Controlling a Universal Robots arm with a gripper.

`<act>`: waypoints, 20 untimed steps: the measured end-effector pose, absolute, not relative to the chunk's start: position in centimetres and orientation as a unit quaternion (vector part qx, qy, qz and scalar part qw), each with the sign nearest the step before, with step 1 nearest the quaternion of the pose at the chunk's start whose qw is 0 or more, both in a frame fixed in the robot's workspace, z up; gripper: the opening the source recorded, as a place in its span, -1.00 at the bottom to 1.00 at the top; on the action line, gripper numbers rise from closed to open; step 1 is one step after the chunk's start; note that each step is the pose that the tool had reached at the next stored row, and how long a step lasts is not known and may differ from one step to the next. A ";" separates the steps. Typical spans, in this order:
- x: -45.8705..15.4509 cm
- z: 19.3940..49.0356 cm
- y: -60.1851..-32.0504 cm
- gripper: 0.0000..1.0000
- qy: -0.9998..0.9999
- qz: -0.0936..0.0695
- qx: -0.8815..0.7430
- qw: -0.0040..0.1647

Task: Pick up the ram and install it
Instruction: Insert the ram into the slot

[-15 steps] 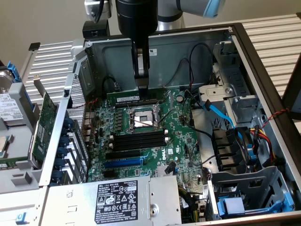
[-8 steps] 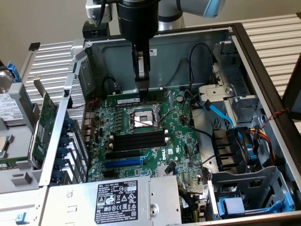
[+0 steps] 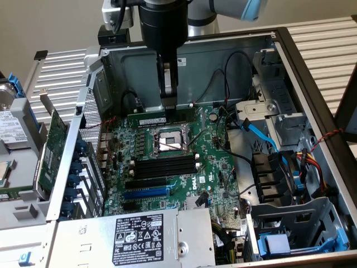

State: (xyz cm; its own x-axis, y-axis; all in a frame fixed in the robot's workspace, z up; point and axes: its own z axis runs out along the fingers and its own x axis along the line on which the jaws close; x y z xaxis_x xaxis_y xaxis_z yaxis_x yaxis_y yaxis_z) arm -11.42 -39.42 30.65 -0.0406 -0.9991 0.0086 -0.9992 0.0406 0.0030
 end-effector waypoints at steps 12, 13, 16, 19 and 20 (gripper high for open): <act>-11.4 29.8 -39.8 -0.75 -0.721 0.003 0.693 0.005; -11.4 29.7 -39.9 -0.75 -0.721 0.003 0.693 0.005; -11.4 29.5 -40.0 -0.75 -0.721 0.003 0.693 0.005; -11.4 29.1 -40.0 -0.75 -0.721 0.003 0.693 0.005; -11.4 28.9 -40.0 -0.75 -0.721 0.003 0.693 0.005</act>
State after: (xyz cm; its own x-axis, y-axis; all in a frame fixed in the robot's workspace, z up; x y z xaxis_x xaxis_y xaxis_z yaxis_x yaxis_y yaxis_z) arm -11.42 -40.01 28.95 -0.0407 -0.9991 0.0119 -0.9992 0.0407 0.0029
